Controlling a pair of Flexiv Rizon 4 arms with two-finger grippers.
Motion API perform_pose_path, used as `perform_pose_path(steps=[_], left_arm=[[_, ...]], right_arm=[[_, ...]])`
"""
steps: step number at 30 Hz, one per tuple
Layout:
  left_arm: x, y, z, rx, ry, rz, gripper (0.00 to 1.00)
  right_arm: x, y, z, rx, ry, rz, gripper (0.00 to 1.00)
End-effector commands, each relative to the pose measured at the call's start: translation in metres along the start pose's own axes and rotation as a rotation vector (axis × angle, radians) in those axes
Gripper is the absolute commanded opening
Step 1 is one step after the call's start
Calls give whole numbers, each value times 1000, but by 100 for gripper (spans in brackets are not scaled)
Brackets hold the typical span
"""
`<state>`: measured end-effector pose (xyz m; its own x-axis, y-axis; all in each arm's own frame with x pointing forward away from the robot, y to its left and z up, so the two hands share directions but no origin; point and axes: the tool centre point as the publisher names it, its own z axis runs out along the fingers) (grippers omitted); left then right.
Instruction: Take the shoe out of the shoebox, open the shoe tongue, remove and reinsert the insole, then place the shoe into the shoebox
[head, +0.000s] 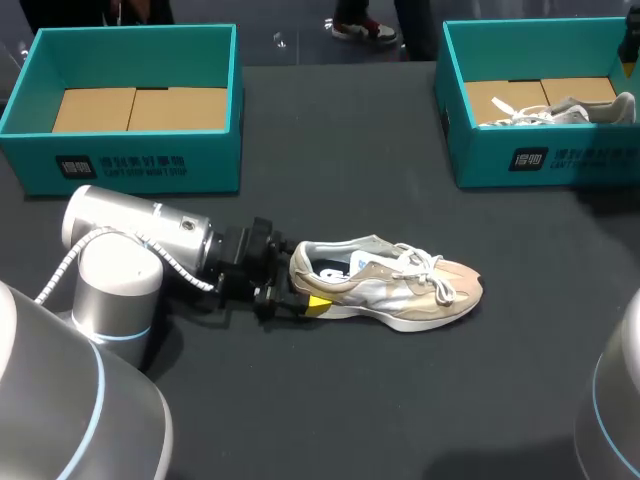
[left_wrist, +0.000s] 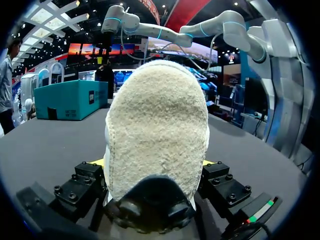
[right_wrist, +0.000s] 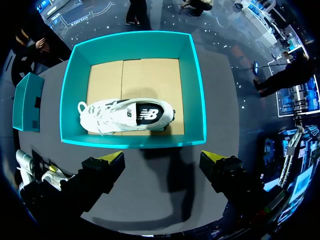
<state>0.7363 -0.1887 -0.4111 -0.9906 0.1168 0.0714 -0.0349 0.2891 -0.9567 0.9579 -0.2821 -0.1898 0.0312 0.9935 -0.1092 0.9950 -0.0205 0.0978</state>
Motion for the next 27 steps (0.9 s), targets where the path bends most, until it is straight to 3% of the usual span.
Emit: perform_pose_path(steps=[1,16,20,27], left_arm=[[1,2,2,1,-1,0,0],[1,2,2,1,-1,0,0],[1,2,2,1,-1,0,0],[1,2,2,1,-1,0,0]], right_arm=[[0,-1,0,-2,-1,1,100],[0,-1,0,-2,-1,1,100],[18,-16,-5,-18,20,33,100],[61,-60,-27,-56,11,52,100]])
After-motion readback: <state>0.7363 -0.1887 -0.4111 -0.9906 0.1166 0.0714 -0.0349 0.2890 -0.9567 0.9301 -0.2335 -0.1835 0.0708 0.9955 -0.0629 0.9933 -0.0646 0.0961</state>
